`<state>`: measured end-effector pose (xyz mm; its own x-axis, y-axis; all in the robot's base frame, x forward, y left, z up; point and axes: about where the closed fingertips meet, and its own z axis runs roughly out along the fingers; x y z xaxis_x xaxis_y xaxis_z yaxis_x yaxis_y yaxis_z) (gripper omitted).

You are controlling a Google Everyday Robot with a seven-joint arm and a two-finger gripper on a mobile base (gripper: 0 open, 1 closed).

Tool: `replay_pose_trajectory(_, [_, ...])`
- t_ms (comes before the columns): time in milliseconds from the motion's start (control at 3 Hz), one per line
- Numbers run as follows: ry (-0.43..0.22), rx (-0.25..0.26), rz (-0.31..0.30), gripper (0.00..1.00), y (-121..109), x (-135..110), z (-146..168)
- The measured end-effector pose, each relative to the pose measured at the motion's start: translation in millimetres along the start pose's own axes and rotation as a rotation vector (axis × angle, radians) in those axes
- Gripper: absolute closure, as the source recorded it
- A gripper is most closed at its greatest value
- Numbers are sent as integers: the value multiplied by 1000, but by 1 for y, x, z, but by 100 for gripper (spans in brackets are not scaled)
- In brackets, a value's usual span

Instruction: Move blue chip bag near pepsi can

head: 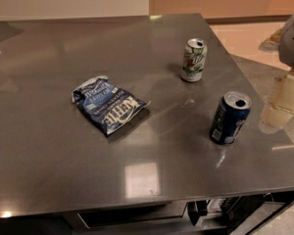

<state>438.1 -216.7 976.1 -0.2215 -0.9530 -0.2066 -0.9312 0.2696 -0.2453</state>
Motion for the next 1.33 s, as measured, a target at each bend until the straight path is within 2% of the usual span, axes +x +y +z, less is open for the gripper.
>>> replay_pose_trajectory(333, [0,0,0,0,0,0,0])
replay_pose_trajectory(667, [-9,-31,8,0,-3,-2,-1])
replay_pose_trajectory(1000, [-25,-93,21,0,-20,-22,7])
replay_pose_trajectory(1333, [-53,-122,37,0,-37,-61,20])
